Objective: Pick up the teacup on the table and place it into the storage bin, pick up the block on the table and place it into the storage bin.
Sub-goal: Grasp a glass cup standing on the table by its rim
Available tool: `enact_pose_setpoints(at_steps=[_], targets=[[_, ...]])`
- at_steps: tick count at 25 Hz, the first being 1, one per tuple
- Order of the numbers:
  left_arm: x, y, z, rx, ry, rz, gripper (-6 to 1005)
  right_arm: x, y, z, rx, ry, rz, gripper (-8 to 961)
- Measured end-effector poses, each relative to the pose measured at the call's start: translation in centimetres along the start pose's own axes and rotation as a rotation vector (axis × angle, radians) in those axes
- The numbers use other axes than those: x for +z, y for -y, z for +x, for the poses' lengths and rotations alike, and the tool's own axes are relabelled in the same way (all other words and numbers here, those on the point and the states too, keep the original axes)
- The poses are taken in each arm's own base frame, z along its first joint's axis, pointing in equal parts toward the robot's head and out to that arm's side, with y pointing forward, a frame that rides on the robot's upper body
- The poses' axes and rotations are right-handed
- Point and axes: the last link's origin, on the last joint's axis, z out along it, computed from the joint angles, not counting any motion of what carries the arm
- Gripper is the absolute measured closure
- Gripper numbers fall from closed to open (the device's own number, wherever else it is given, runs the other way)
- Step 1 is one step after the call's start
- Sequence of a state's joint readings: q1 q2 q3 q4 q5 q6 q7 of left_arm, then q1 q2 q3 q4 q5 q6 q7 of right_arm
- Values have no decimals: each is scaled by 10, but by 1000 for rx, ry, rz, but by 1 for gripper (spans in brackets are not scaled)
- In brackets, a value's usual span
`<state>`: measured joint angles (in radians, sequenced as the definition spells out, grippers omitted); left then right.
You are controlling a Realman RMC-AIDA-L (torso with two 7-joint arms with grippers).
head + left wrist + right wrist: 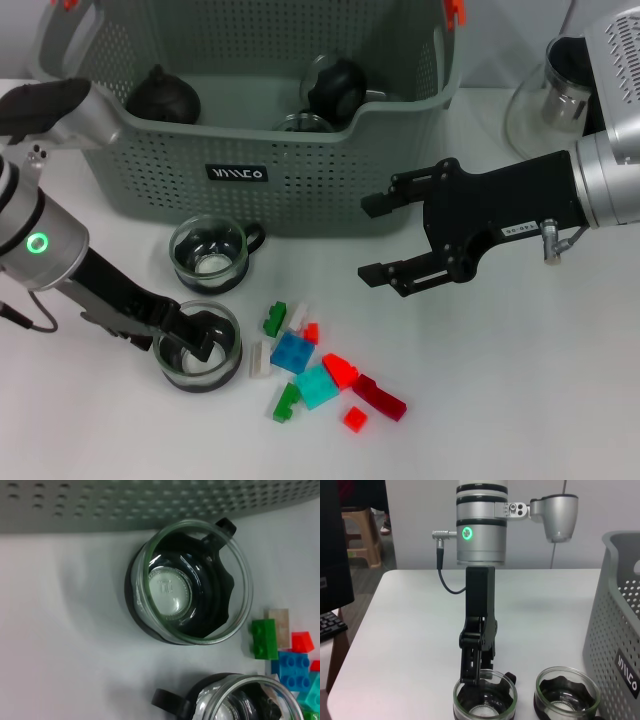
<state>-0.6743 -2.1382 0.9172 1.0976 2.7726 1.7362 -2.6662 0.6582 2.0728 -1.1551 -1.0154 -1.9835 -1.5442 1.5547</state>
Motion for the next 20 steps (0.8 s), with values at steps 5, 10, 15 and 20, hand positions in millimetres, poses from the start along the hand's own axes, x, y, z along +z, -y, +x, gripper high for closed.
enact_pose_setpoints(at_steps=[5,10,15,20], targets=[[6,2,0,-6,2,9,124,0,-1,1,-5,1,-1,146],[10,3,-1,6,17,34,175,0,-1,1,-3,2,-2,146],[11,2,1,24,17,58,227,0,-1,1,-4,1,-1,146],[12,7,2,16,20,101,396,-1,-1,1,-4,2,3,145]])
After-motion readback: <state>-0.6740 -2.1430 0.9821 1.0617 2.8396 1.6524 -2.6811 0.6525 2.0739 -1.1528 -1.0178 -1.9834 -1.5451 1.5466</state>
